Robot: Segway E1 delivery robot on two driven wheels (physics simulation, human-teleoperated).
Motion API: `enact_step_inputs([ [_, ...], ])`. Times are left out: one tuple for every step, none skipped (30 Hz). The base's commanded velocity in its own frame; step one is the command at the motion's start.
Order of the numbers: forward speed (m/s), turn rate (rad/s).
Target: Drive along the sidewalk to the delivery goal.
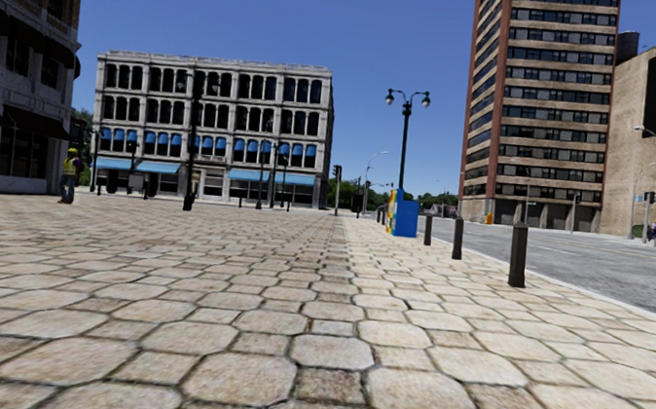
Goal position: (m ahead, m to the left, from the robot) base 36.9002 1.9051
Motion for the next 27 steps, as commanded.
enact_step_inputs([
  [2.00,0.00],
  [2.00,0.00],
  [2.00,0.00],
  [2.00,0.00],
  [2.00,0.00],
  [2.00,0.00],
  [2.00,0.00],
  [2.00,0.00],
  [2.00,0.00],
  [2.00,0.00],
  [2.00,0.00],
  [2.00,0.00],
  [2.00,0.00],
  [2.00,0.00],
  [2.00,0.00],
  [2.00,0.00],
  [2.00,0.00],
  [2.00,0.00],
  [2.00,0.00],
  [2.00,0.00],
  [2.00,0.00],
  [2.00,0.00],
  [2.00,0.00],
  [2.00,0.00],
  [2.00,0.00],
  [2.00,0.00],
  [2.00,0.00],
])
